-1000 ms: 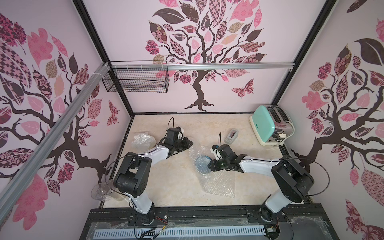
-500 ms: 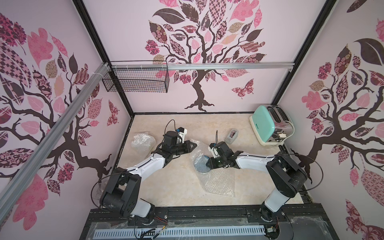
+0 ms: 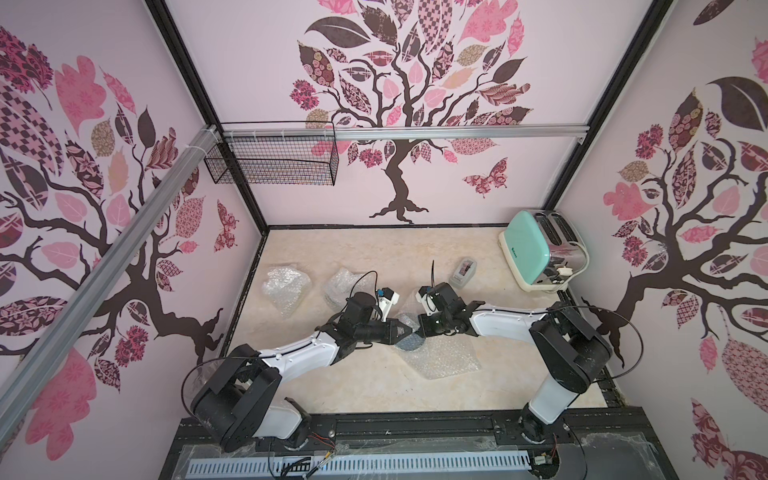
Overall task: Wrap bowls in bubble wrap
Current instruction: Wrap the bowl in bubble wrap.
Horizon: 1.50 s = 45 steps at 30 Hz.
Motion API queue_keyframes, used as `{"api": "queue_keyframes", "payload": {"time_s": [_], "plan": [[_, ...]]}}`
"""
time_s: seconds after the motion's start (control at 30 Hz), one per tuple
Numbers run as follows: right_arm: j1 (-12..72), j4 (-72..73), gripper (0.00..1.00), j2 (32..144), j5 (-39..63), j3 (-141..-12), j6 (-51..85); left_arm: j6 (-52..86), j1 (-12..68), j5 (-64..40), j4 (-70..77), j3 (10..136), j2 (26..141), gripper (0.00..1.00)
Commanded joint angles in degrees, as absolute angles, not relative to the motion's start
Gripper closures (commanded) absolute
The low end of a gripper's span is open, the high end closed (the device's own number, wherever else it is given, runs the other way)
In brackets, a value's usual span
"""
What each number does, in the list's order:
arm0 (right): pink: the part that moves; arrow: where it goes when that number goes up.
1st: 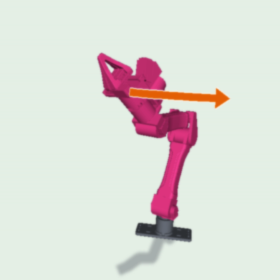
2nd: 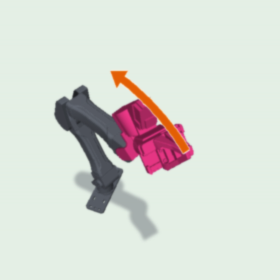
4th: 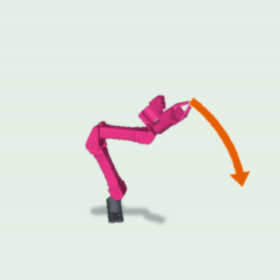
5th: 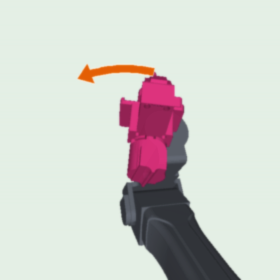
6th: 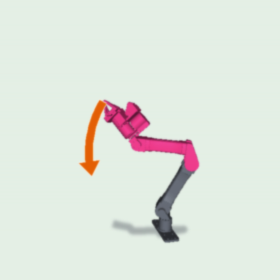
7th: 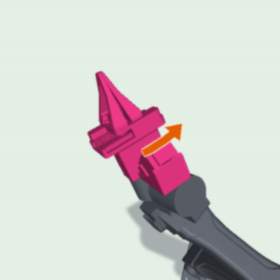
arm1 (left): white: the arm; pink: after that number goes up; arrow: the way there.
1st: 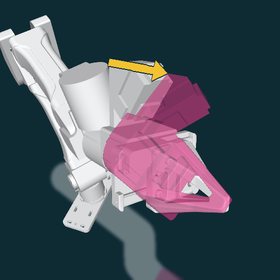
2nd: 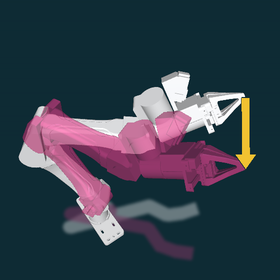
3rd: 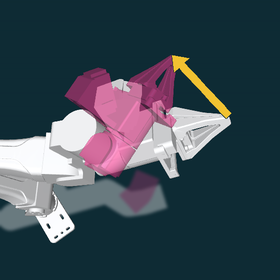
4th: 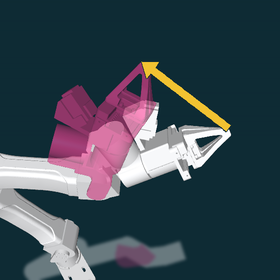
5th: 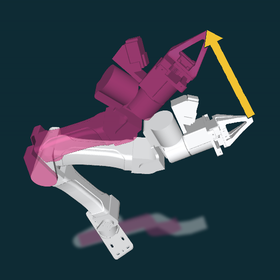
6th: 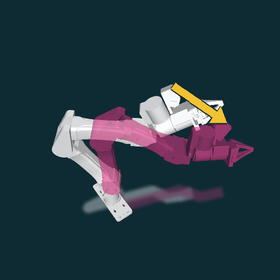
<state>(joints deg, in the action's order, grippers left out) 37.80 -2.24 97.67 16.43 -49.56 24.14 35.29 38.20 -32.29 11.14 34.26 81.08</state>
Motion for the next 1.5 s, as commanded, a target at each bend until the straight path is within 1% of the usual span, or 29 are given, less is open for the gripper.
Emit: {"api": "queue_keyframes", "payload": {"time_s": [0.0,0.13,0.2,0.37,0.43,0.5,0.57,0.7,0.8,0.93,1.03,1.13,1.17,1.27,1.3,1.4,1.47], "plan": [[37.6,-3.3,0.72,97.0,16.3,-51.6,24.8,33.0,38.4,-29.8,9.8,34.5,84.8,0.94],[37.2,-4.9,0.67,94.2,16.1,-51.6,24.9,32.7,38.3,-28.4,7.2,36.3,88.7,0.95],[36.5,-6.4,0.60,91.1,15.5,-51.1,24.6,32.5,38.3,-28.2,6.9,36.9,89.9,0.95],[34.8,-8.3,0.56,82.4,14.7,-49.2,24.6,32.4,38.3,-27.9,6.4,37.7,91.2,0.95],[34.8,-8.1,0.49,81.0,16.4,-49.3,24.2,32.3,38.3,-28.1,6.1,38.0,91.1,0.95],[34.9,-8.4,0.37,81.7,18.4,-50.1,23.3,32.0,38.3,-28.0,5.4,38.4,90.7,0.95],[34.8,-9.1,0.34,83.4,18.7,-51.0,22.4,31.8,38.4,-28.0,5.0,38.6,90.2,0.95],[35.0,-9.3,0.33,88.0,19.8,-51.9,22.1,31.6,38.4,-28.3,4.7,38.8,90.0,0.95],[35.3,-7.8,0.34,91.4,22.6,-52.5,22.8,31.5,38.7,-28.6,4.7,38.9,90.4,0.95],[36.5,-6.8,0.35,95.4,23.3,-53.5,22.9,31.9,38.8,-29.6,5.3,39.2,90.6,0.95],[37.5,-9.2,0.36,98.6,21.8,-54.7,21.4,31.9,38.8,-29.8,4.9,39.5,90.2,0.94],[37.8,-10.9,0.42,100.1,17.8,-55.0,20.7,31.6,38.8,-29.9,3.6,40.2,89.4,0.91],[37.9,-11.4,0.45,100.4,16.6,-55.2,20.5,31.5,38.9,-30.0,2.6,40.4,88.5,0.88],[37.8,-11.7,0.47,100.6,15.4,-55.0,20.1,31.5,38.9,-27.3,-1.8,40.9,83.4,0.73],[37.8,-11.6,0.47,100.6,15.4,-54.9,20.1,31.5,38.9,-25.8,-3.7,40.9,80.8,0.66],[37.8,-11.5,0.47,100.6,15.3,-55.0,20.1,33.6,38.7,-17.6,-10.3,40.8,73.7,0.49],[37.9,-11.5,0.47,100.6,15.4,-54.9,20.1,37.0,37.7,-9.7,-15.2,40.2,70.2,0.34]]}}
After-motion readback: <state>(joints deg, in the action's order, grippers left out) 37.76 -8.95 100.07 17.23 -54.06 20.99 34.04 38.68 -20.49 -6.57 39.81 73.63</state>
